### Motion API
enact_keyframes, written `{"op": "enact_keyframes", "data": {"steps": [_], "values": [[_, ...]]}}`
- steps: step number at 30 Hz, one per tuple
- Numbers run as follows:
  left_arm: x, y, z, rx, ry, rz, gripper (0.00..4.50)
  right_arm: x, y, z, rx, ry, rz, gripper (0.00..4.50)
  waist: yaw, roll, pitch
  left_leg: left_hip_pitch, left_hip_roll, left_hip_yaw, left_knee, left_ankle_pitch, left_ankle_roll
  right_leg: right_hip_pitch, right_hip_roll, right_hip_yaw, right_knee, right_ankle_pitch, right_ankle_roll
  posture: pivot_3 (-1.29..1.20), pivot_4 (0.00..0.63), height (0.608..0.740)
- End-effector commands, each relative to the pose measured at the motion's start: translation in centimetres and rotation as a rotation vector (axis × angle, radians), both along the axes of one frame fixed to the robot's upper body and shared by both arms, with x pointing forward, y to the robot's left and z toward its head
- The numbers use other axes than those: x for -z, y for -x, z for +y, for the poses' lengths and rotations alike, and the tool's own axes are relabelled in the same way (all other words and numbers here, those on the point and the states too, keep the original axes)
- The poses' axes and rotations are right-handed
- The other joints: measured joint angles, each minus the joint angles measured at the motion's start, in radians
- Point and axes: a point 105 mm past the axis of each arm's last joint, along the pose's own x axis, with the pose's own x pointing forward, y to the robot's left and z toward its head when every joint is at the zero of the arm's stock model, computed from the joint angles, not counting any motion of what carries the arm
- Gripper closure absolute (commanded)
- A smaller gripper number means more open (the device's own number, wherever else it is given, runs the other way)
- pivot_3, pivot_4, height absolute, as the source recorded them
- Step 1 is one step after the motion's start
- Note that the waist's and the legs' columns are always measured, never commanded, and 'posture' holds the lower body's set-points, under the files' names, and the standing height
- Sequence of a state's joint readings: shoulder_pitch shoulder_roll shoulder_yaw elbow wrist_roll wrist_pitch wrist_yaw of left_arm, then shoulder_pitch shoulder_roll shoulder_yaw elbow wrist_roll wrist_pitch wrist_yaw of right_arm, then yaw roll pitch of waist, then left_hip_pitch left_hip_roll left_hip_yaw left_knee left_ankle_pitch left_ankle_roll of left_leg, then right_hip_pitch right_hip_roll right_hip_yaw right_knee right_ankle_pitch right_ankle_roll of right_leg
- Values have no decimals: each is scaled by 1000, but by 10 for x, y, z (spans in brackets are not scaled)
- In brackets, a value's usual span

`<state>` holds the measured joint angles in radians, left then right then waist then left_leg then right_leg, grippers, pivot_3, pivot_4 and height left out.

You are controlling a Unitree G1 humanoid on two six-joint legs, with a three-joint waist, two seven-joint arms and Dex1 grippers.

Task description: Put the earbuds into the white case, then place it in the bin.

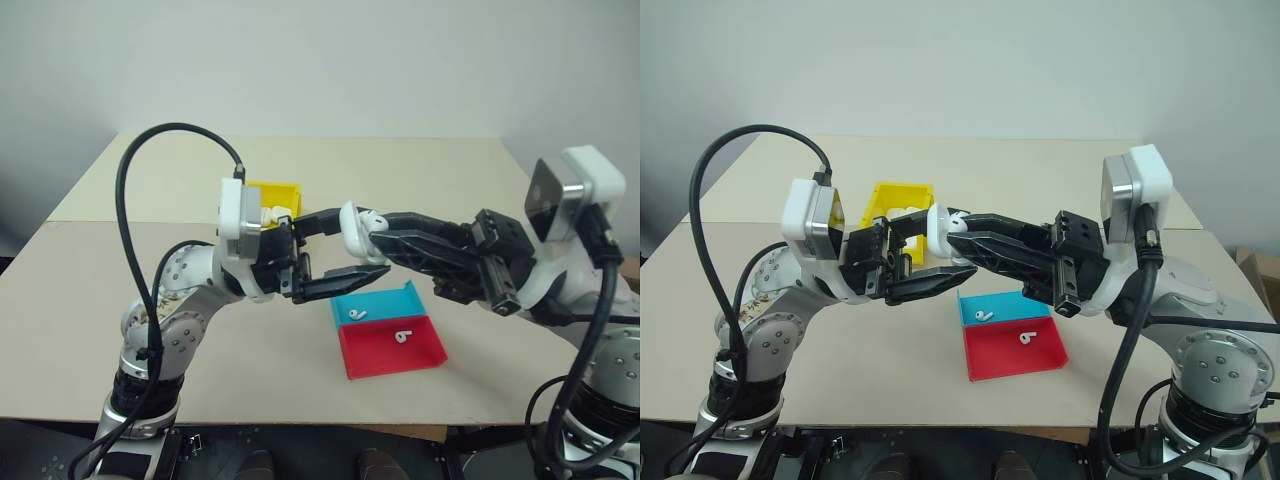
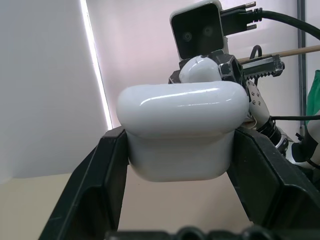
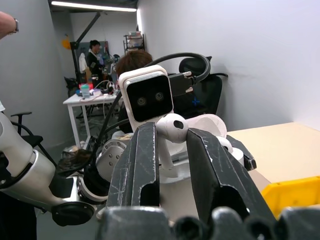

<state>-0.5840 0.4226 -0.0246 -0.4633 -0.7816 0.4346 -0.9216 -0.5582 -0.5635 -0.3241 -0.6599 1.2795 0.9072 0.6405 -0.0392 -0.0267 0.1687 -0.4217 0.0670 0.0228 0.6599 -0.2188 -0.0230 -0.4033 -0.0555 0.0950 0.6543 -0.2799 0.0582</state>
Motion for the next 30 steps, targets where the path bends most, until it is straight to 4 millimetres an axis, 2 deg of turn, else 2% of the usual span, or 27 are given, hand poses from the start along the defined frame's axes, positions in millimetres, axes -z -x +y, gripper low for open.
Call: {"op": "enact_keyframes", "data": {"steps": [1, 8, 10, 12, 14, 21, 25, 28, 30], "values": [[-8, 10, -1, 16, 25, -57, 1684, -2, 4, 0, -9, 1, -31, 3846, 0, 0, 0, 0, 0, 0, 0, 0, 0, 0, 0, 0, 0, 0, 0, 0, 150, 740], [-9, 9, -1, 11, 24, -62, 1684, 5, 4, 2, -2, 23, -39, 3846, 1, 0, 0, 0, 0, 0, 0, 0, 0, 0, 0, 0, 0, 0, 0, 0, 150, 740], [-12, 8, -2, 8, 23, -65, 1684, 6, 3, 3, 11, 31, -60, 3115, 1, 0, 0, 0, 0, 0, 0, 0, 0, 0, 0, 0, 0, 0, 0, 0, 150, 740], [-13, 7, -2, 7, 23, -66, 1684, 9, 0, 4, 48, 51, -72, 2663, 1, 0, 0, 0, 0, 0, 0, 0, 0, 0, 0, 0, 0, 0, 0, 0, 150, 740], [-14, 7, -3, 6, 24, -66, 1684, 10, -3, 4, 60, 51, -63, 2008, 1, 0, 0, 0, 0, 0, 0, 0, 0, 0, 0, 0, 0, 0, 0, 0, 150, 740], [-3, 9, -2, -2, 7, -59, 1684, 7, -1, -4, 80, 53, -124, 2008, 3, 0, 0, 0, 0, 0, 0, 0, 0, 0, 0, 0, 0, 0, 0, 0, 150, 740], [2, 3, -1, -15, -11, -42, 1684, -3, -2, -16, 84, 63, -164, 2008, 4, 0, 0, 0, 0, 0, 0, 0, 0, 0, 0, 0, -1, 0, 0, 0, 150, 740], [10, -6, -1, -28, -35, -40, 1684, -15, -5, -19, 50, 152, -191, 2008, 2, 0, 0, 0, 0, 0, 0, 0, 0, 1, 0, 0, 0, 0, 0, 0, 150, 740], [15, -12, -2, -32, -42, -38, 1684, -23, -8, -18, 26, 201, -208, 2383, 2, 0, 0, 1, 0, 0, 0, 0, 0, 1, 0, 0, 0, 0, 0, 0, 150, 740]]}}
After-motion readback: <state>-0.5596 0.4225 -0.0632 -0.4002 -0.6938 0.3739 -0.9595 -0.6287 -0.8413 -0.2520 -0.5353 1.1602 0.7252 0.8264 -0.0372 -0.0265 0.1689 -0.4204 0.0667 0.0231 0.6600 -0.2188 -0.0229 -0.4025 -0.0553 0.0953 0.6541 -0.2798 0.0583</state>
